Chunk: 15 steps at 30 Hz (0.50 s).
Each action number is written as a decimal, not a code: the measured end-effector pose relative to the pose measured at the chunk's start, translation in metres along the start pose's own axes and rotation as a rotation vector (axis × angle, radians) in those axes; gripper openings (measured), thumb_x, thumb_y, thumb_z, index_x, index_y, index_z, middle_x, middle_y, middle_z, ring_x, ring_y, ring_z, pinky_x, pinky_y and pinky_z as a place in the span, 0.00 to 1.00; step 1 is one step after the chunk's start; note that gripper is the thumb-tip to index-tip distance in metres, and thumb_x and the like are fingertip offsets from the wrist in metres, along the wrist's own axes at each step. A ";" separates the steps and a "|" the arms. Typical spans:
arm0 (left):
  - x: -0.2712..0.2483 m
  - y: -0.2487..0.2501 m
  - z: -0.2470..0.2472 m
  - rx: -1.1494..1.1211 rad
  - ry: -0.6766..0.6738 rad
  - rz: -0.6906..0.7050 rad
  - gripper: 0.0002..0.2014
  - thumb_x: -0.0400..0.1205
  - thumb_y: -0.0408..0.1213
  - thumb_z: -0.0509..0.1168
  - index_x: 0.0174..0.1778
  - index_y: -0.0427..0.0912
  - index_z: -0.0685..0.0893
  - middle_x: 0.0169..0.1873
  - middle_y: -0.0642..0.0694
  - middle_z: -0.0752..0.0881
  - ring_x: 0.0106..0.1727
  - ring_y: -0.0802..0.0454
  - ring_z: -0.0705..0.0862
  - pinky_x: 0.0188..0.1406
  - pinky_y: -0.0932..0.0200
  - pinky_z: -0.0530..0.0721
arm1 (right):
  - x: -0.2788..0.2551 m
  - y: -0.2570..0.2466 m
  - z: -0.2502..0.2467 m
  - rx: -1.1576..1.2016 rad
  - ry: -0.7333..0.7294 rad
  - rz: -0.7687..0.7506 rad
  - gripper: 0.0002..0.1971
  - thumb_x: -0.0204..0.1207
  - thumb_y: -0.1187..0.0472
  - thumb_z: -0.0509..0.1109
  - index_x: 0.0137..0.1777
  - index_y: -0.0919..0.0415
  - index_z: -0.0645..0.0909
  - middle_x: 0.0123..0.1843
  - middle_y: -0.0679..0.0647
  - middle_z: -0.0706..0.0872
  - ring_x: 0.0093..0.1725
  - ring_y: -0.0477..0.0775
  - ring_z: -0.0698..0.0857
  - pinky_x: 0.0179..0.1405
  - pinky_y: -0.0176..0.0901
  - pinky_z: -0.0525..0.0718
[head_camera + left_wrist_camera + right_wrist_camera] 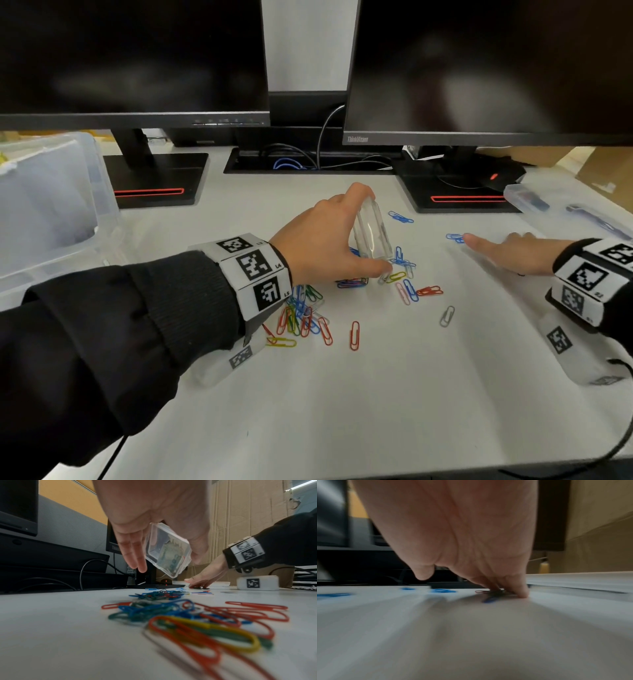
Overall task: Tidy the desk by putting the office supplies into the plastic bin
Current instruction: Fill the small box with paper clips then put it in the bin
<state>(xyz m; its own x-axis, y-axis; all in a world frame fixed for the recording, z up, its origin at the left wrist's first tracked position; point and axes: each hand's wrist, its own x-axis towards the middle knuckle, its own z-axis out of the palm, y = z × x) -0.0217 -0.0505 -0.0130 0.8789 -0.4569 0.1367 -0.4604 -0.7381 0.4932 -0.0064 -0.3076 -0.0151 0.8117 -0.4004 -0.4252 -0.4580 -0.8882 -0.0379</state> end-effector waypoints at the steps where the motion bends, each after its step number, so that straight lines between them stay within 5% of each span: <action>1: 0.000 0.000 0.000 -0.003 0.000 -0.002 0.41 0.67 0.58 0.74 0.72 0.51 0.61 0.64 0.47 0.79 0.59 0.51 0.80 0.56 0.50 0.85 | -0.003 -0.002 0.006 -0.029 -0.011 -0.053 0.61 0.42 0.15 0.35 0.56 0.63 0.76 0.68 0.66 0.72 0.67 0.65 0.73 0.75 0.57 0.65; 4: 0.001 0.000 0.000 -0.007 0.005 0.003 0.41 0.67 0.58 0.74 0.72 0.51 0.62 0.64 0.47 0.79 0.58 0.50 0.80 0.55 0.50 0.85 | -0.026 -0.013 0.025 -0.032 -0.097 -0.275 0.54 0.46 0.18 0.38 0.60 0.57 0.71 0.76 0.59 0.62 0.76 0.58 0.64 0.78 0.59 0.60; 6: 0.001 0.000 0.000 -0.005 0.011 0.007 0.41 0.67 0.58 0.74 0.72 0.51 0.62 0.64 0.47 0.79 0.57 0.51 0.80 0.55 0.50 0.85 | -0.041 -0.017 0.034 0.028 -0.139 -0.363 0.45 0.51 0.19 0.41 0.59 0.50 0.66 0.67 0.54 0.59 0.70 0.49 0.60 0.79 0.56 0.58; 10: -0.001 0.000 0.000 -0.007 0.022 0.011 0.42 0.66 0.58 0.75 0.71 0.51 0.63 0.62 0.47 0.80 0.56 0.51 0.81 0.55 0.50 0.85 | -0.039 -0.008 0.037 -0.085 0.128 -0.073 0.54 0.69 0.25 0.48 0.81 0.68 0.41 0.83 0.65 0.40 0.83 0.65 0.43 0.81 0.59 0.49; 12: -0.001 0.000 0.000 -0.007 0.031 0.010 0.42 0.66 0.58 0.75 0.71 0.51 0.63 0.62 0.47 0.80 0.56 0.51 0.80 0.54 0.51 0.85 | -0.042 -0.002 0.038 -0.159 0.087 0.081 0.59 0.65 0.22 0.47 0.81 0.70 0.39 0.83 0.69 0.41 0.82 0.69 0.46 0.81 0.58 0.49; 15: -0.001 -0.001 -0.001 -0.005 0.063 -0.009 0.42 0.67 0.58 0.74 0.72 0.50 0.61 0.63 0.46 0.79 0.56 0.50 0.80 0.52 0.53 0.84 | -0.049 -0.006 0.047 -0.160 0.018 0.005 0.65 0.55 0.17 0.43 0.81 0.69 0.46 0.81 0.68 0.52 0.80 0.68 0.56 0.80 0.55 0.57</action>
<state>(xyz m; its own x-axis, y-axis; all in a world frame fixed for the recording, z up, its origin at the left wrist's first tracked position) -0.0218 -0.0490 -0.0123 0.8892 -0.4180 0.1861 -0.4520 -0.7393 0.4991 -0.0604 -0.2723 -0.0363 0.8163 -0.4077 -0.4091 -0.3996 -0.9101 0.1095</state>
